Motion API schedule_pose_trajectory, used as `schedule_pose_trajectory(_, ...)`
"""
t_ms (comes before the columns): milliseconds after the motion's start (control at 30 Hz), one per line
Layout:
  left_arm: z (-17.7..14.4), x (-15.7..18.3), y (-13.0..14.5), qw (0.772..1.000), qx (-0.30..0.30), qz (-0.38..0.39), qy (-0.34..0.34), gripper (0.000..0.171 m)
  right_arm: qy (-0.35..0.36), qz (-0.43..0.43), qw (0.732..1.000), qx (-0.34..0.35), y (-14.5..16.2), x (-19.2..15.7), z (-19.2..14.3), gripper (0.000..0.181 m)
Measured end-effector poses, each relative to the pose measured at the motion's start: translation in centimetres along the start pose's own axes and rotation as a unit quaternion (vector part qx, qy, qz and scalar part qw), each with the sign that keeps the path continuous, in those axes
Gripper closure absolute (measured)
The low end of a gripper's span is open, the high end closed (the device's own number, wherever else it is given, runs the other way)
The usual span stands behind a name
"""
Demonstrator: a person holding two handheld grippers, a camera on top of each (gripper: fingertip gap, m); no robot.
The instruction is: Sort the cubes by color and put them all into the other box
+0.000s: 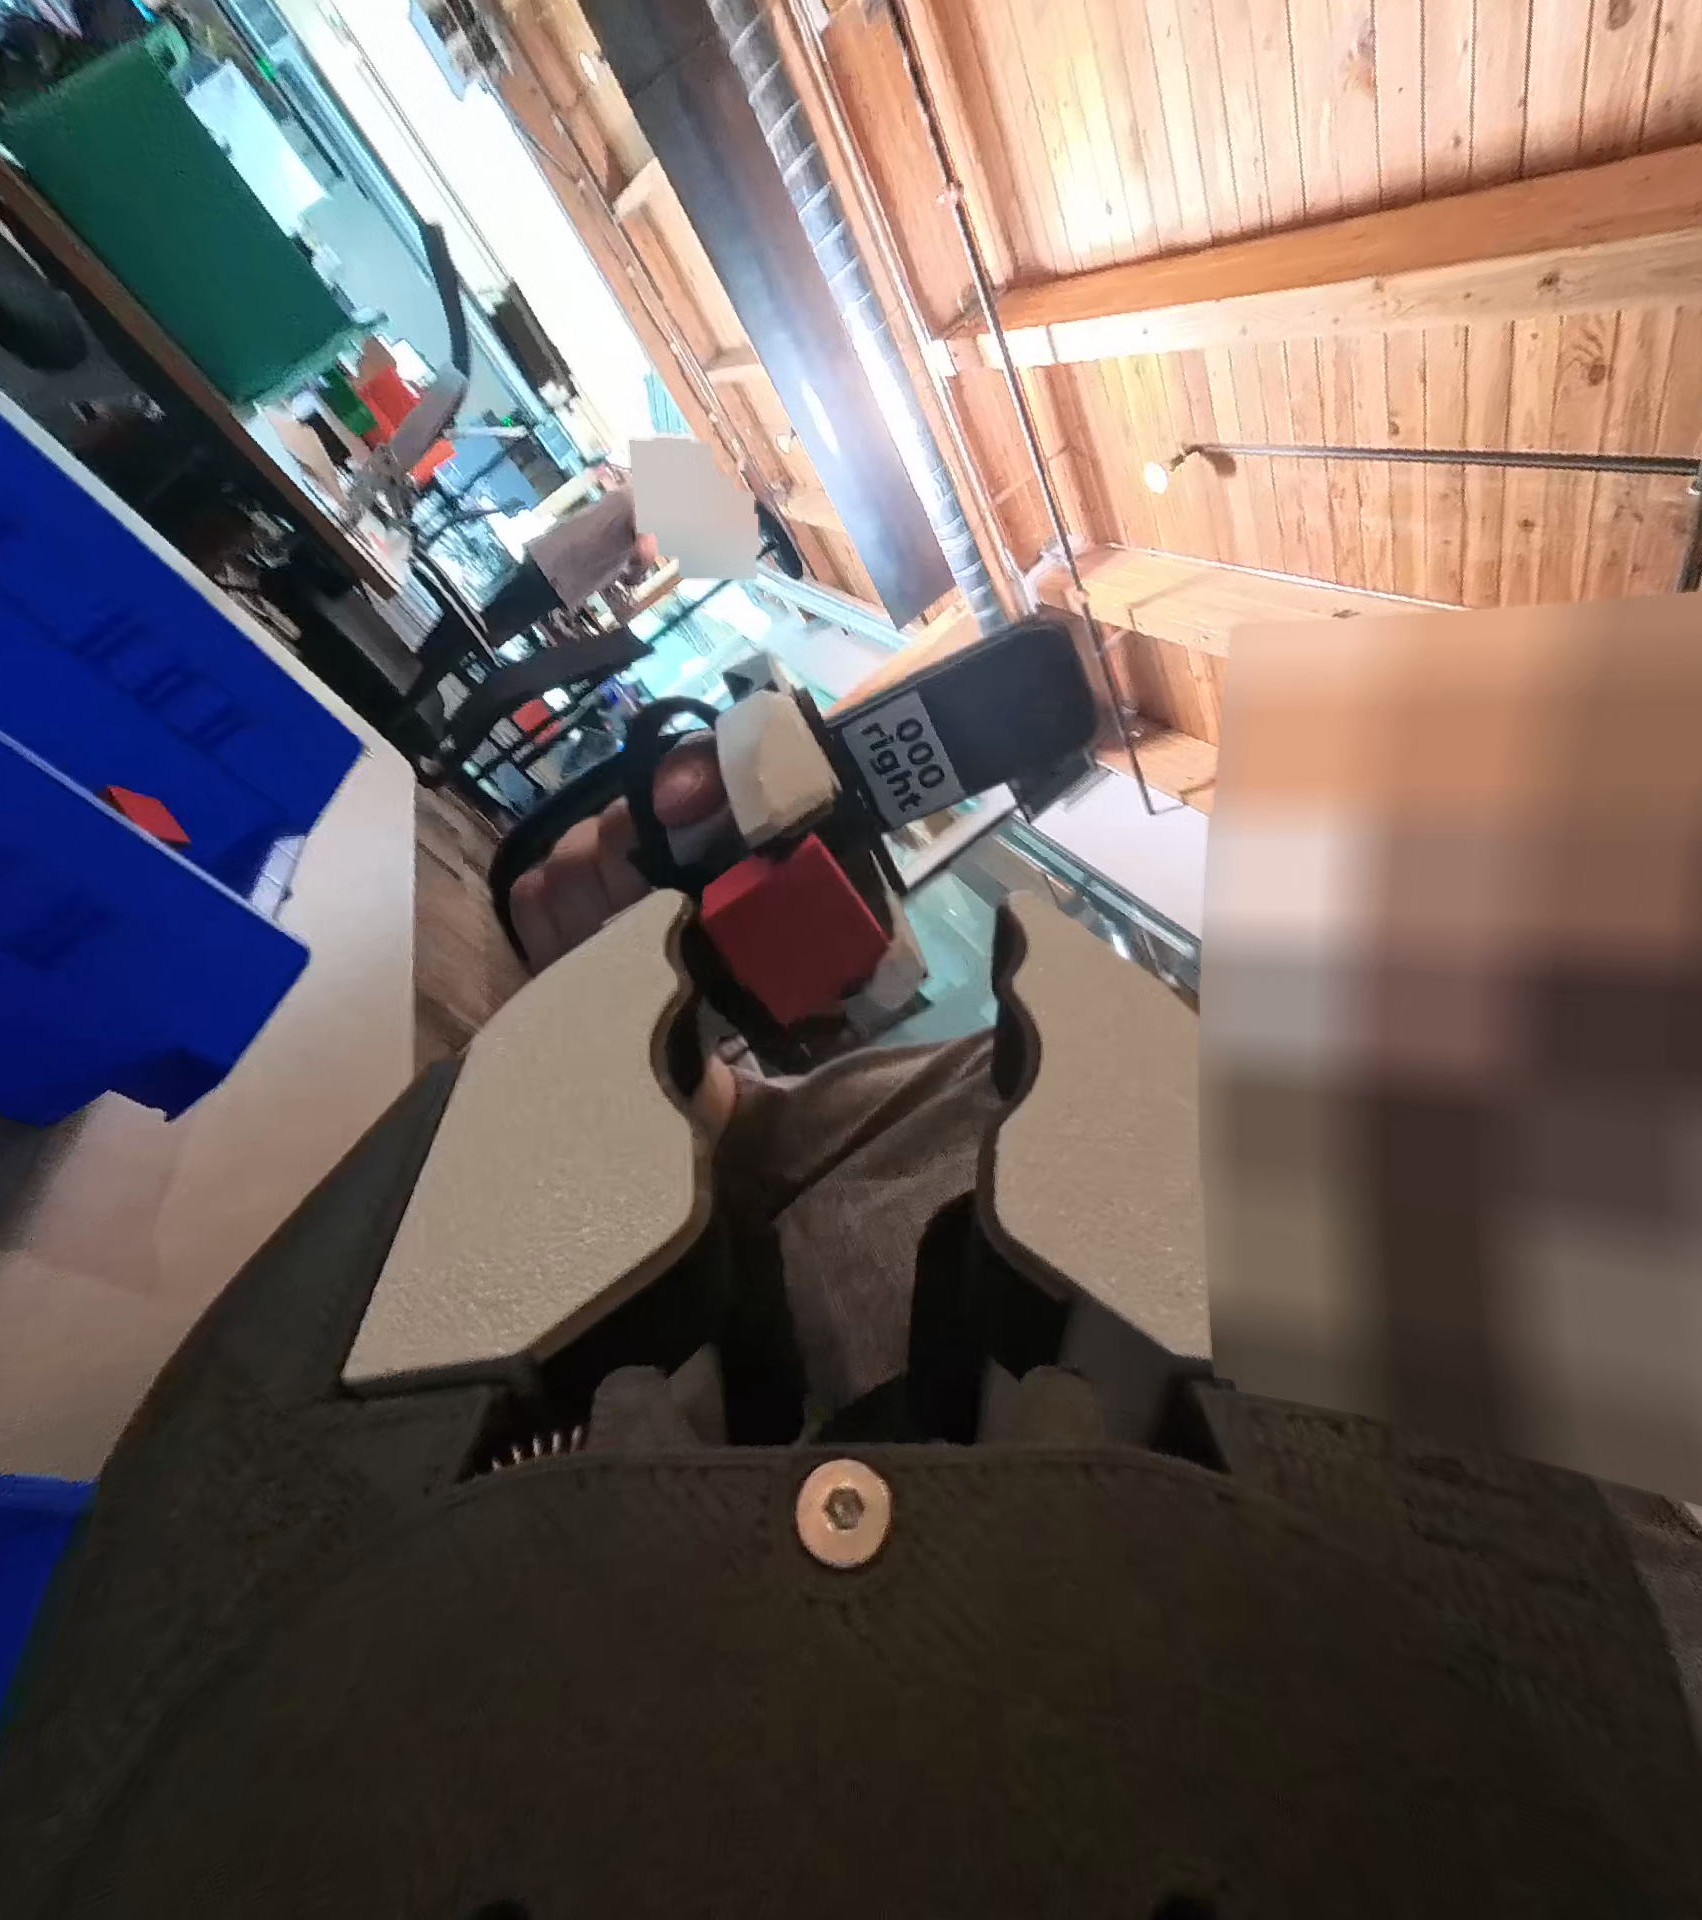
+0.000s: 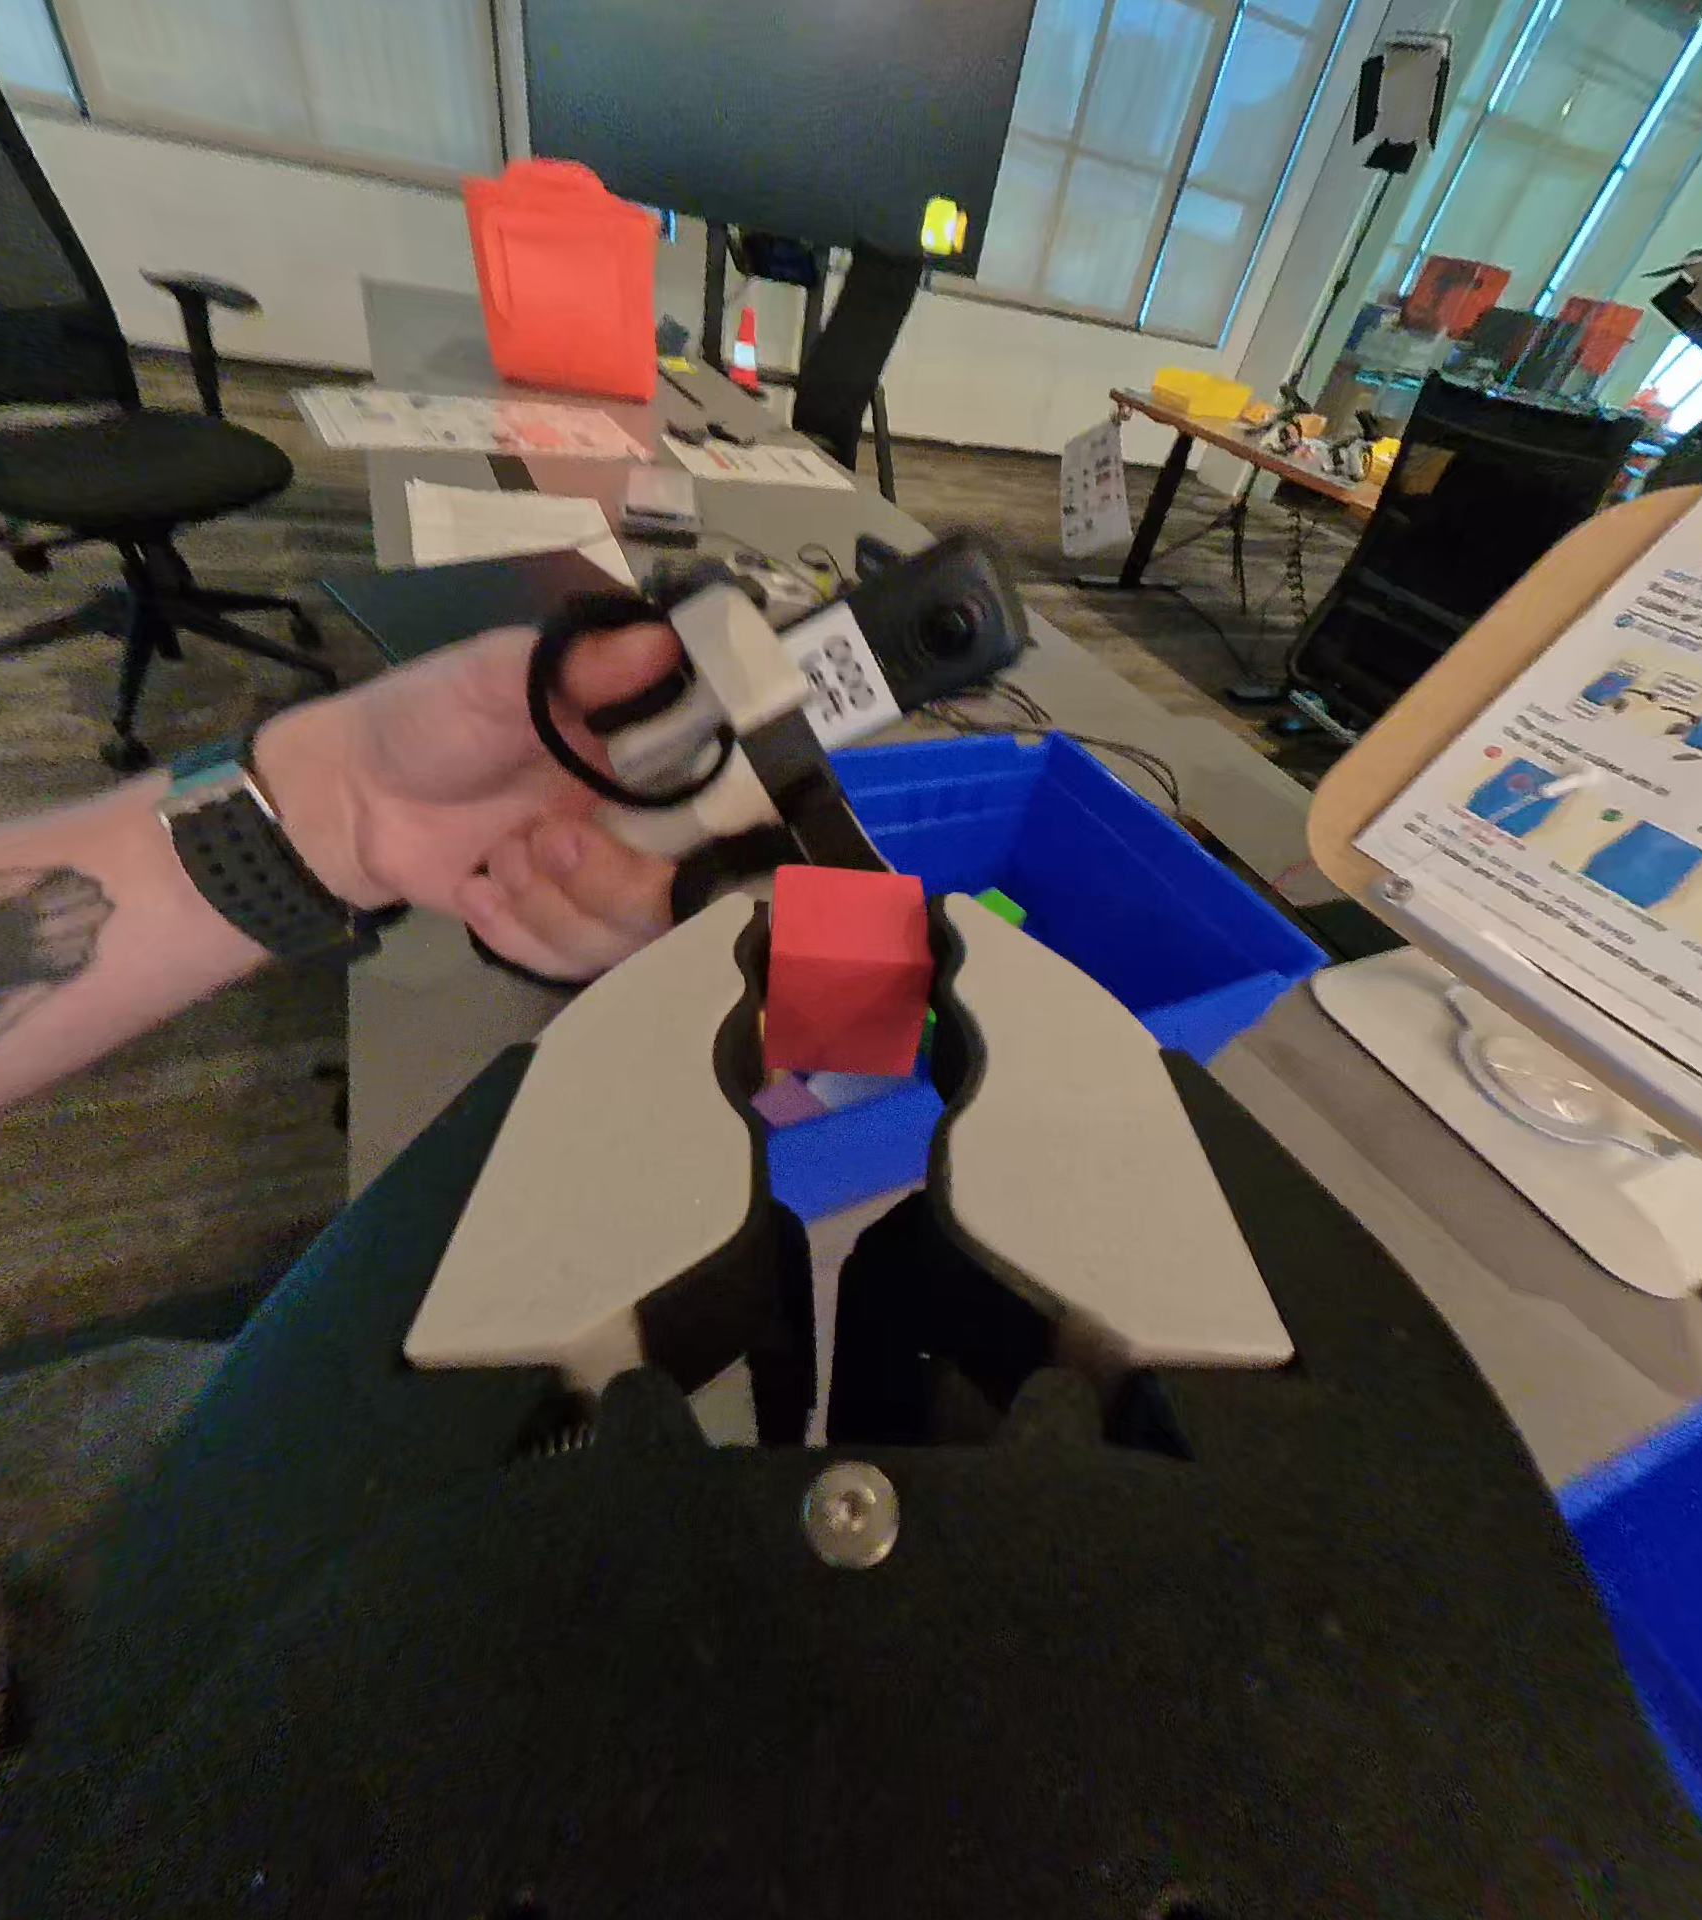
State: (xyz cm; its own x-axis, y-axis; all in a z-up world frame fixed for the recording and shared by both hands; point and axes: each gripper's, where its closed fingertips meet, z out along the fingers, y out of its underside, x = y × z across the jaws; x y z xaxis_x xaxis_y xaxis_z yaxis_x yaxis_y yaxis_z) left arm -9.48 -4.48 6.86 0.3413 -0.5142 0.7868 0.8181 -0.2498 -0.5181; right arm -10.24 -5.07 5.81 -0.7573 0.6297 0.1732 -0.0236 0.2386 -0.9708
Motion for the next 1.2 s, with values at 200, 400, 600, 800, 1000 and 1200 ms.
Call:
schedule_pose_trajectory(200,-3.9,-0.2,-1.1,0.977,0.020,0.094,-0.189,0.114,0.076,-0.014,0.964,-0.255,6.8,7.6,-8.5,0.153)
schedule_pose_trajectory(400,-6.6,1.7,-1.1,0.959,0.043,0.138,-0.242,0.118,-0.019,0.093,0.824,-0.558,20.6,10.4,-16.2,0.152)
schedule_pose_trajectory(600,-6.6,2.4,-0.9,0.955,0.035,0.154,-0.251,0.120,-0.049,0.106,0.747,-0.655,26.1,10.5,-18.3,0.152)
schedule_pose_trajectory(800,-6.8,2.7,-1.2,0.956,0.038,0.157,-0.245,0.120,-0.067,0.074,0.713,-0.694,27.2,10.3,-19.6,0.152)
schedule_pose_trajectory(1000,-6.8,3.2,-1.4,0.955,0.035,0.164,-0.244,0.120,-0.091,0.050,0.703,-0.704,27.3,10.1,-20.1,0.152)
schedule_pose_trajectory(1200,-7.0,3.5,-1.3,0.953,0.036,0.168,-0.248,0.120,-0.105,0.037,0.707,-0.699,27.0,10.2,-20.1,0.146)
